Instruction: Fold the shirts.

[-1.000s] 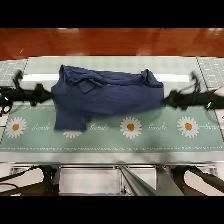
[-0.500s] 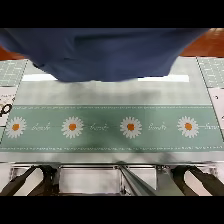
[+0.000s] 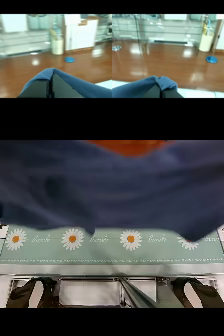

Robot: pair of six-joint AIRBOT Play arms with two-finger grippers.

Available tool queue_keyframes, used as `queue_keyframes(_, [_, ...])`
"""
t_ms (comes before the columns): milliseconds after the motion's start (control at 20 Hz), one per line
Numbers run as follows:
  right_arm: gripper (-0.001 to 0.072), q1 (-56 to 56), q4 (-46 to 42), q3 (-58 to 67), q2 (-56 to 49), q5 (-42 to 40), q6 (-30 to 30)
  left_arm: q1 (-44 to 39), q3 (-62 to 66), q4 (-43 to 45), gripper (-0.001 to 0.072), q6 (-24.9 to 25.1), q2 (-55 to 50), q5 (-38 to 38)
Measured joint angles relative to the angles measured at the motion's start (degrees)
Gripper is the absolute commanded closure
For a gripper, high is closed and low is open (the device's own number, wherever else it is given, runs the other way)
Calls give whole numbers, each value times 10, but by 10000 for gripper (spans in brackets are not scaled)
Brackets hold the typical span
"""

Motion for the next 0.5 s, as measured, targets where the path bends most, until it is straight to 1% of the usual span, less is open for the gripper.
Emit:
queue_keyframes(150, [688, 0, -19, -16, 37, 36, 17, -69, 1, 155, 688, -56, 51, -24])
queue_keyframes(250, [688, 0, -24, -37, 54, 56, 27, -98, 0, 236, 688, -88, 68, -55])
queue_keyframes(350, [688, 0, -26, -69, 62, 75, 32, -113, -16, 287, 688, -106, 71, -83])
queue_keyframes(500, [688, 0, -16, -148, 69, 79, 34, -123, -74, 322, 687, -122, 53, -116])
